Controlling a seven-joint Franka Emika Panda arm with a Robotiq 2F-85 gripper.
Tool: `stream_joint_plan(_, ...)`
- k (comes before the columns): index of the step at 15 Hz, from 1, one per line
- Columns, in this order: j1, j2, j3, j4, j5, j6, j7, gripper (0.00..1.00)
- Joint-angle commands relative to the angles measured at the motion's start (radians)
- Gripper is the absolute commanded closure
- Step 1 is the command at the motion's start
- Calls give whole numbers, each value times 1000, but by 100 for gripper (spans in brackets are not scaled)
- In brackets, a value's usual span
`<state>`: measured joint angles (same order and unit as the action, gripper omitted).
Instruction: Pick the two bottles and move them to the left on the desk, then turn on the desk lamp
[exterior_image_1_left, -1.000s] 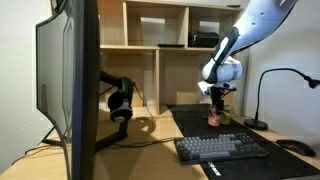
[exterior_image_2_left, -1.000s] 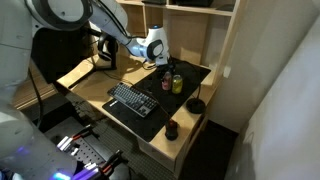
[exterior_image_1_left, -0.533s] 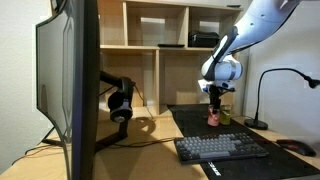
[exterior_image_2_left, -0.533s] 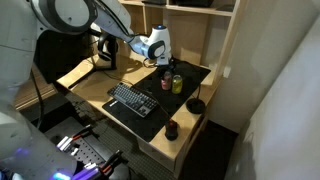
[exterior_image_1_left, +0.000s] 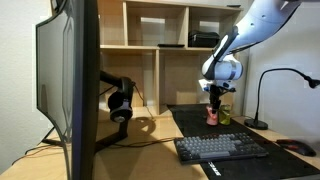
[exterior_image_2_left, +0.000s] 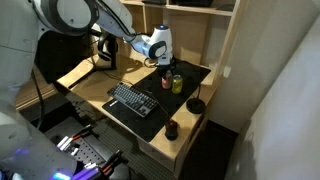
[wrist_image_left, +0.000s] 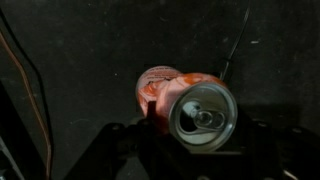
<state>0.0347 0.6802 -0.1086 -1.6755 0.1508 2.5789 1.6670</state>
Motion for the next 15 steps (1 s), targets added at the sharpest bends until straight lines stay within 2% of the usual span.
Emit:
stream_joint_plan(1, -47, -1, 59, 24, 66, -49, -94, 56)
stream_joint_plan(4, -87, -32, 140, 17, 170, -75, -207, 56)
stream_joint_plan(8, -86, -105, 227, -24, 280, -124, -375, 56)
stream_joint_plan(10, -67, -149, 252, -55, 307, -176, -445, 56)
stream_joint_plan(11, -38, -84, 198, 12, 286, -141, -373, 56)
stream_joint_plan(12, -29, -97, 203, 10, 290, -150, -375, 31)
stream_joint_plan(14, -18, -96, 191, 11, 287, -148, -366, 31)
stream_joint_plan(15, -20, -92, 186, 10, 286, -148, -366, 56)
